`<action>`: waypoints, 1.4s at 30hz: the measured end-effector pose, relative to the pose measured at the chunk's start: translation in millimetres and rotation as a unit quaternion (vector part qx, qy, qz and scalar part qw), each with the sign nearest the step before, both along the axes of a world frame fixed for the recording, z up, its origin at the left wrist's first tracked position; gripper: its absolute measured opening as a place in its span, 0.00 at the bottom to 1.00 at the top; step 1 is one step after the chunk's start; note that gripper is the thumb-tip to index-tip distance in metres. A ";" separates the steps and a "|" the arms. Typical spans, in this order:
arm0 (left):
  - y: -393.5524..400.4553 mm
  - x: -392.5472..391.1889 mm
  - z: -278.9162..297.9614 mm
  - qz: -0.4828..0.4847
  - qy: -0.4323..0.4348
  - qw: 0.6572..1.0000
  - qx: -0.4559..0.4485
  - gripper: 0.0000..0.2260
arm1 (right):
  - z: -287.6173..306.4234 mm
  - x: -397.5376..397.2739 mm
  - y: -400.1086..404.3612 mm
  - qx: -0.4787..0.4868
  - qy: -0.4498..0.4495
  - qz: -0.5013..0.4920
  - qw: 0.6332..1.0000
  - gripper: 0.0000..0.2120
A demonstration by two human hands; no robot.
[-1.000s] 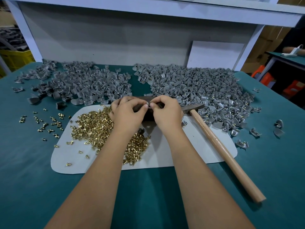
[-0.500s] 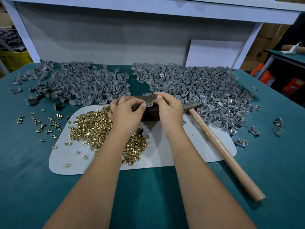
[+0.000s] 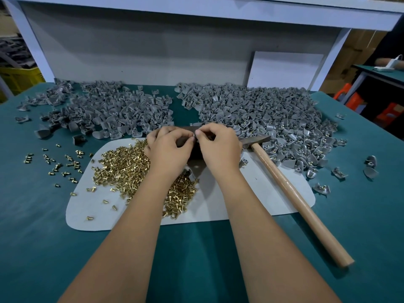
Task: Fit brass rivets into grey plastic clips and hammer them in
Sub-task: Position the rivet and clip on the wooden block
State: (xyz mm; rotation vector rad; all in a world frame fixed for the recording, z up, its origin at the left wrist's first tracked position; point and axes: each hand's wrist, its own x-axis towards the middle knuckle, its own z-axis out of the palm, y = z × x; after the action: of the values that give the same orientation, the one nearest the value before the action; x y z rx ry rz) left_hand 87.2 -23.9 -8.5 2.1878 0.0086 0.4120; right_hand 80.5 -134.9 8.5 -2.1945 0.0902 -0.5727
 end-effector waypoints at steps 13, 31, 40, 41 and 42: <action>-0.1 -1.8 0.6 0.006 0.000 1.000 0.026 0.03 | -5.0 0.7 3.3 0.029 -0.017 -0.005 0.999 0.05; 0.2 0.4 -0.7 -0.002 0.006 1.000 0.003 0.04 | -9.4 -7.1 1.6 0.128 -0.028 0.012 0.991 0.13; -0.2 0.9 -1.4 -0.004 0.015 1.000 -0.020 0.02 | 13.1 -20.3 -25.0 0.049 -0.038 -0.062 0.996 0.13; -0.2 0.8 -1.5 -0.003 0.015 1.000 -0.019 0.02 | 13.6 -25.4 -32.4 -0.001 -0.014 -0.078 0.997 0.13; -0.2 0.6 -1.5 -0.002 0.015 1.000 -0.017 0.03 | 13.8 -31.3 -40.4 -0.055 0.008 -0.098 0.994 0.13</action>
State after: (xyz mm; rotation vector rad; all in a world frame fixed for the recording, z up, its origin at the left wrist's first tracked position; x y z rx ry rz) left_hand 87.8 -24.1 -10.1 2.1607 0.0272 0.3734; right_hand 49.3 -175.3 22.3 -2.3127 0.2908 -0.6827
